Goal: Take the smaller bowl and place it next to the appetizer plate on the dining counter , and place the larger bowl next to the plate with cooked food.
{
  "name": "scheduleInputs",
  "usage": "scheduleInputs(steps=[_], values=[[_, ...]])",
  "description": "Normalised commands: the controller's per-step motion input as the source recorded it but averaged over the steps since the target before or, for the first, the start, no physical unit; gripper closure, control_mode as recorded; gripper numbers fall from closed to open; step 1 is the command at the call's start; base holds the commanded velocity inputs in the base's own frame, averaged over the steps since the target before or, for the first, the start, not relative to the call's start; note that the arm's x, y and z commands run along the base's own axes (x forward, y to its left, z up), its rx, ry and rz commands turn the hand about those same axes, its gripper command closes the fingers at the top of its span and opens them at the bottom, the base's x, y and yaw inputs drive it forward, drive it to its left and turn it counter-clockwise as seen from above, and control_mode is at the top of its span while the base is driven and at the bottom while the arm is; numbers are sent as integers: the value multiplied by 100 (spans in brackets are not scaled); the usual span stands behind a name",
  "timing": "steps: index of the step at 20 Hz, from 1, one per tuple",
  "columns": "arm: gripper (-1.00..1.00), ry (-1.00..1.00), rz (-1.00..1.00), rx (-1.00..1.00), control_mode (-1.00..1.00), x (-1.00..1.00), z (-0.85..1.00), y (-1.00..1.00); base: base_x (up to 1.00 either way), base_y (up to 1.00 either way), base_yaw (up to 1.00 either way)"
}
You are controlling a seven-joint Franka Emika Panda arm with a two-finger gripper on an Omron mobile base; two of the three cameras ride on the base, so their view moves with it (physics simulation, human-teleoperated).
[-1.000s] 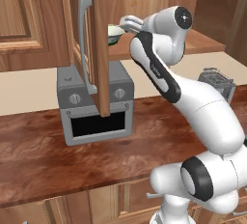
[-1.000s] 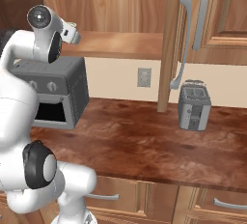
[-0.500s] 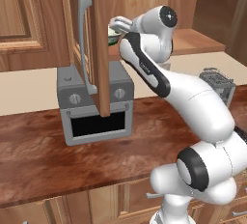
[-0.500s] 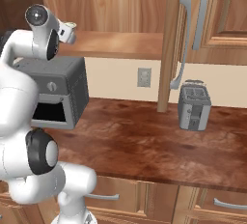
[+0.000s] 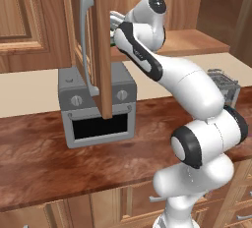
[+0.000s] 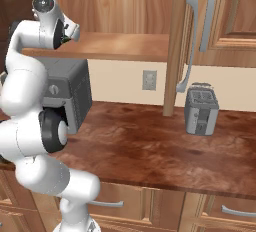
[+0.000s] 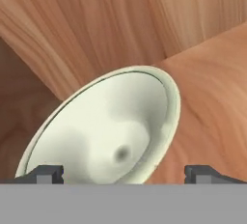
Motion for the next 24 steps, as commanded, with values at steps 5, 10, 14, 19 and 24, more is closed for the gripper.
scheduleInputs(steps=[5, 10, 14, 19, 24], values=[[-100, 1, 0, 0, -100, 50, -19, 9, 0, 0, 0], [-100, 0, 0, -1, -100, 35, -29, 20, 0, 0, 0], [100, 0, 0, -1, -100, 27, -21, 23, 0, 0, 0], [100, 1, -1, -1, -100, 11, 2, 5, 0, 0, 0], [100, 0, 0, 0, -100, -3, 21, 0, 0, 0, 0]])
